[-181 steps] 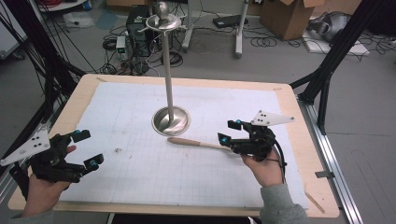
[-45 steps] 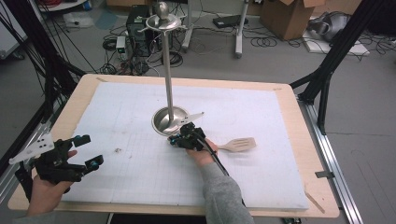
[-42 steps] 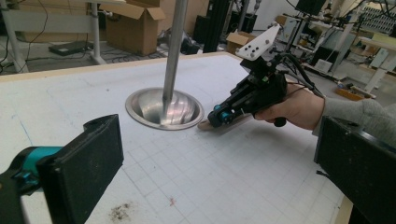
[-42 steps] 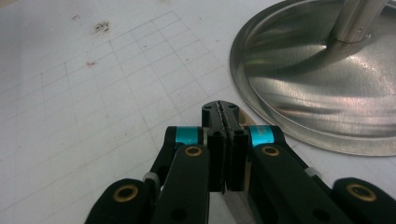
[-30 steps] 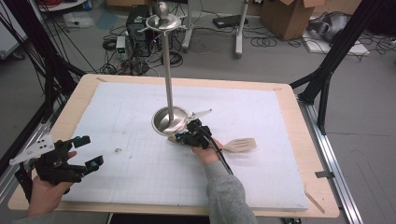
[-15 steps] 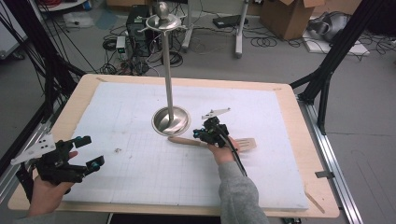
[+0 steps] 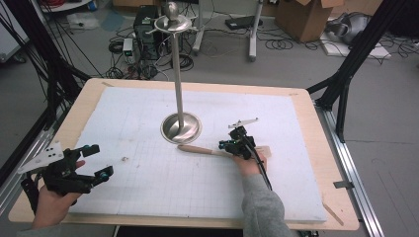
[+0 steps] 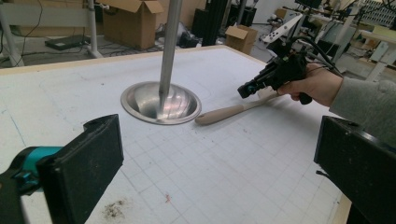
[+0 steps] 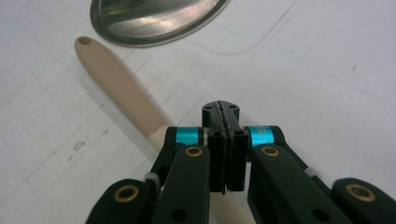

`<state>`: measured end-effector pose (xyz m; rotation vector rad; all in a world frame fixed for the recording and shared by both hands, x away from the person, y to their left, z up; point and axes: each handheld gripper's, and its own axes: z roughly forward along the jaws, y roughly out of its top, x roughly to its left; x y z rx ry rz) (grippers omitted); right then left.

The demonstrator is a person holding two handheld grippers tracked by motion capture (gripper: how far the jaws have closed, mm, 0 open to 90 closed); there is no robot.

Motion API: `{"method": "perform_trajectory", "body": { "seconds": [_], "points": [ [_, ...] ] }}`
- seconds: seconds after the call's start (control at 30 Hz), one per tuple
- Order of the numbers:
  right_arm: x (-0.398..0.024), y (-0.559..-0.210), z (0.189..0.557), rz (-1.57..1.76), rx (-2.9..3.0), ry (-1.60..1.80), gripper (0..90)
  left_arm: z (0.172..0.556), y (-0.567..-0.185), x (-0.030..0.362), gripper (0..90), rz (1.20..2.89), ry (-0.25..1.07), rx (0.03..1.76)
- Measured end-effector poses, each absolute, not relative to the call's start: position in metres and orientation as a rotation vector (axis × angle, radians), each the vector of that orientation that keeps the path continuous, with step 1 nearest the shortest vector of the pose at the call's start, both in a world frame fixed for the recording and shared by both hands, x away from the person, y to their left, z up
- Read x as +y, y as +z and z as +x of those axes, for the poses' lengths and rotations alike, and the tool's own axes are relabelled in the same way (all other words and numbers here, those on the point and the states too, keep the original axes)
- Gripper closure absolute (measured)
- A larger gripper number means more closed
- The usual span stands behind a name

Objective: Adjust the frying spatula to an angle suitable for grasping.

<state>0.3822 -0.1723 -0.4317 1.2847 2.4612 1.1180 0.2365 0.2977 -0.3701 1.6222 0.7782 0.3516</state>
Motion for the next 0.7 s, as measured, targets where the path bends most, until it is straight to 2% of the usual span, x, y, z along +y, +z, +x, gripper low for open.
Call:
{"method": "perform_trajectory", "body": {
  "seconds": [0.27,0.7],
  "points": [
    [-0.169,-0.436,0.378,1.277,2.486,1.02,90.0,0.237,-0.37,0.298,1.8,1.622,0.349,0.778],
    [-0.179,-0.437,0.364,1.295,2.465,1.075,90.0,0.237,-0.37,0.297,1.8,1.621,0.35,0.778]
  ]
}}
